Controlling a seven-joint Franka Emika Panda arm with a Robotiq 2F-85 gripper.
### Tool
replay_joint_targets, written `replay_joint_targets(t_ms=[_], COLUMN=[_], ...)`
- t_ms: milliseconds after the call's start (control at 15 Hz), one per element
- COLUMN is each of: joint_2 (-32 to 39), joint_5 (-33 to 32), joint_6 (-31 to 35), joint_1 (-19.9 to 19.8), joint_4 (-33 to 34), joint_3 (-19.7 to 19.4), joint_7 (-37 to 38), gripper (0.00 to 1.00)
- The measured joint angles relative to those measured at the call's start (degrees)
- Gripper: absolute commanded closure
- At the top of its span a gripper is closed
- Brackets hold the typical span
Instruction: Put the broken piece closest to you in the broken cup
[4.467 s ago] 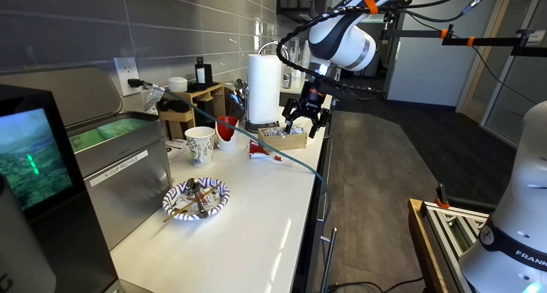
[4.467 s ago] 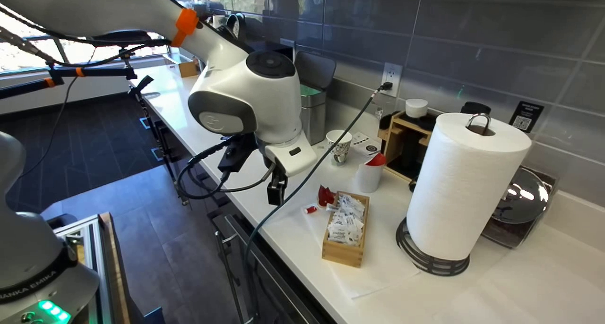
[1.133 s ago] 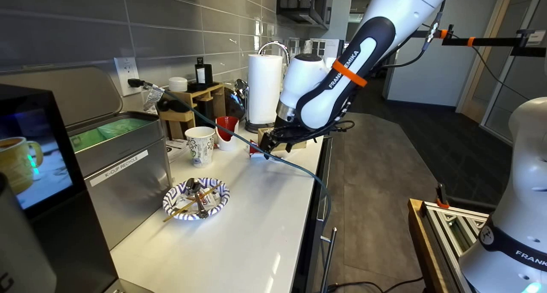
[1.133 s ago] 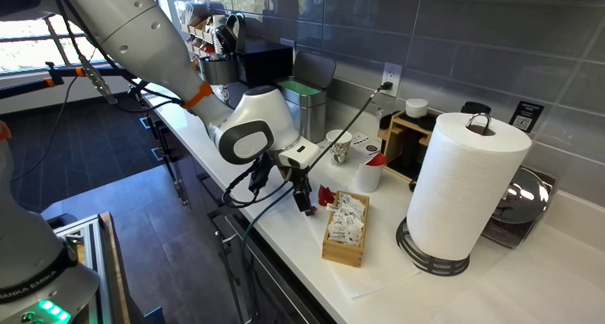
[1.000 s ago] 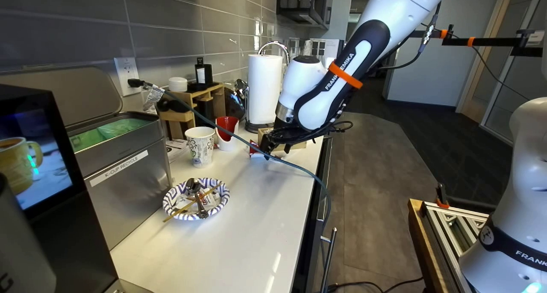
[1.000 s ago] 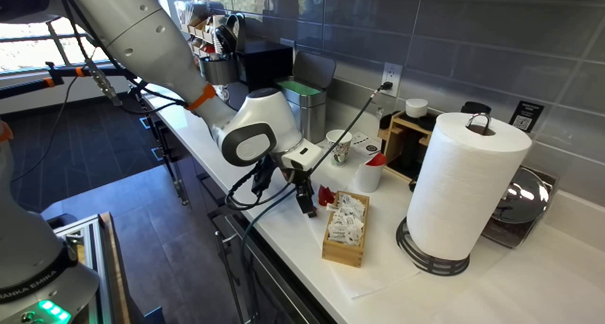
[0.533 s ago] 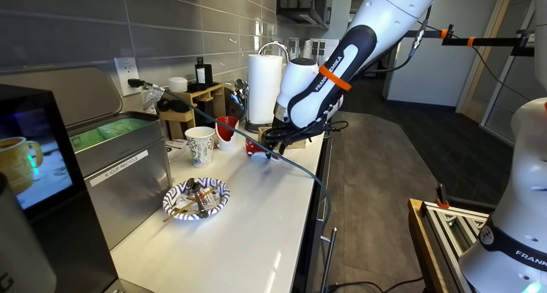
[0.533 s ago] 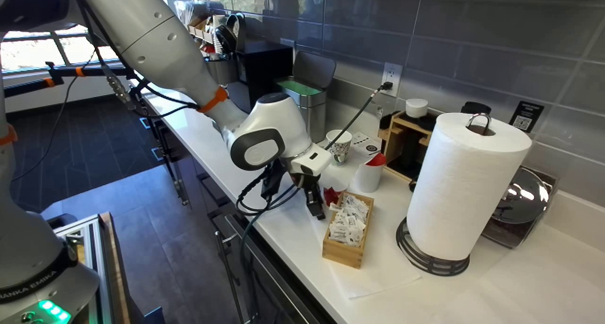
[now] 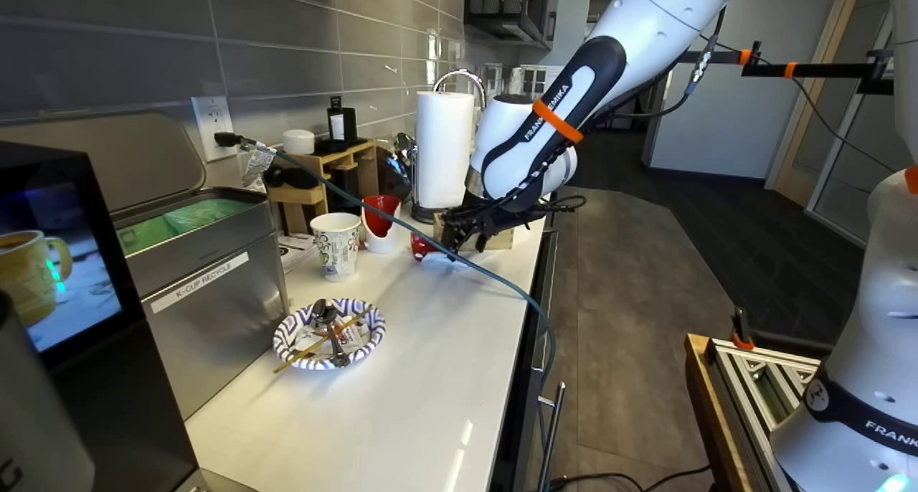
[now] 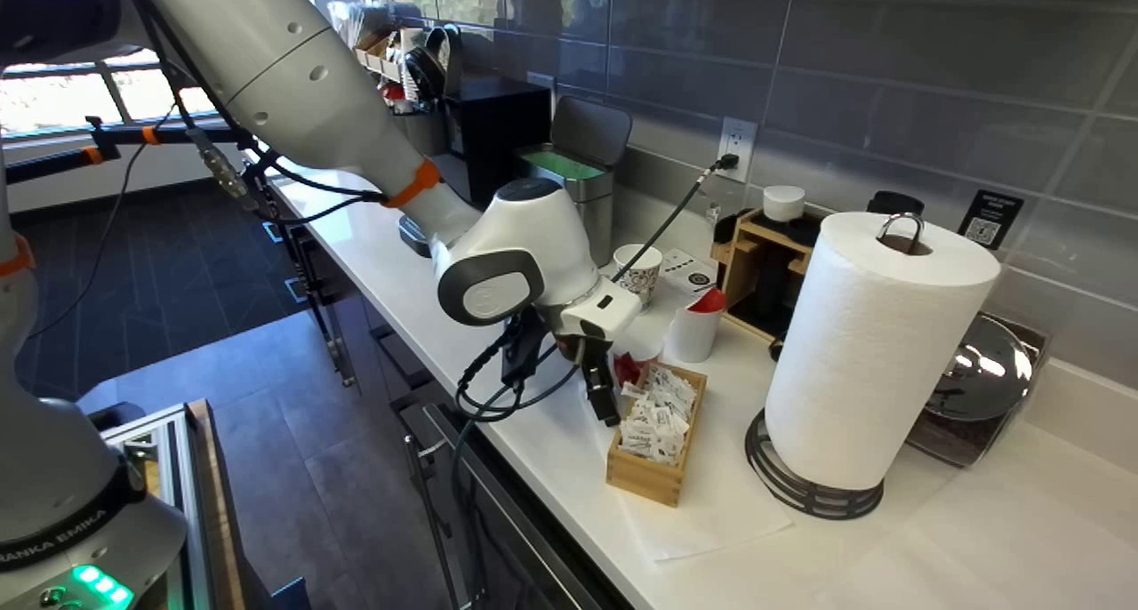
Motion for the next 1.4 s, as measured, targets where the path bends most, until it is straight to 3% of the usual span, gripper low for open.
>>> replay_joint_targets(t_ms=[533, 600, 800, 867, 1400], joint_2=[-2.59, -2.95, -3.59, -3.61, -3.53], joint_5=[6.2, 6.56, 6.93, 6.93, 6.52], joint_6=[-5.17, -5.55, -6.39, -6.4, -6.41], joint_1=[-4.95, -5.07, -5.39, -5.41, -4.62], joint_4=[0.28, 0.29, 0.55, 0.57, 0.24], joint_3=[6.26, 6.37, 6.24, 6.12, 5.81], joint_7=[-10.3, -10.59, -10.79, -10.79, -10.58], gripper=[0.35, 0.35, 0.48, 0.44, 0.45])
